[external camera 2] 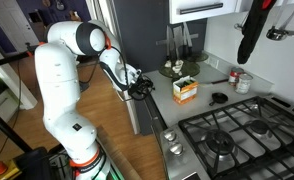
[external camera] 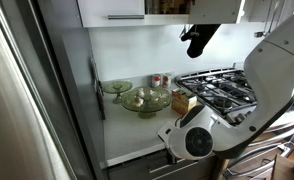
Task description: Take the green thing out of the box and put it into the drawer then close it
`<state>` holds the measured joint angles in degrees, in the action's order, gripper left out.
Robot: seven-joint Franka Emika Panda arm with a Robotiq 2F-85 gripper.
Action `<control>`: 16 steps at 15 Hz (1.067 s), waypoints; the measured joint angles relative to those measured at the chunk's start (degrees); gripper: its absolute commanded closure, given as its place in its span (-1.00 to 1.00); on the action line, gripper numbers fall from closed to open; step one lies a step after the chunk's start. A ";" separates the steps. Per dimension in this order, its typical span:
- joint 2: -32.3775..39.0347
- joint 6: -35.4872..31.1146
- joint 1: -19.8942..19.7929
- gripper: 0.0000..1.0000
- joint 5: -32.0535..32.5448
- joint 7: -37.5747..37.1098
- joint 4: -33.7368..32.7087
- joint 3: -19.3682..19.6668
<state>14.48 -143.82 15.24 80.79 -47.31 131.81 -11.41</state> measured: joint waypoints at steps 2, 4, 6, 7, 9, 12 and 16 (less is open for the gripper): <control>0.21 0.28 0.00 -1.00 0.03 -0.27 -0.20 0.00; 0.39 0.57 0.00 -1.00 0.22 -0.81 -0.40 0.00; 0.62 0.93 0.00 -1.00 0.55 -1.29 -0.65 0.01; 0.75 1.17 0.00 -1.00 0.72 -1.58 -0.81 0.01; 1.03 1.76 -0.01 -1.00 1.10 -2.42 -1.09 0.05; 1.36 2.44 0.11 -1.00 2.19 -4.01 -1.25 -0.03; 1.42 3.52 -0.02 -1.00 3.09 -5.96 -1.41 0.07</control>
<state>15.90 -140.30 15.21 83.88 -53.27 130.40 -11.34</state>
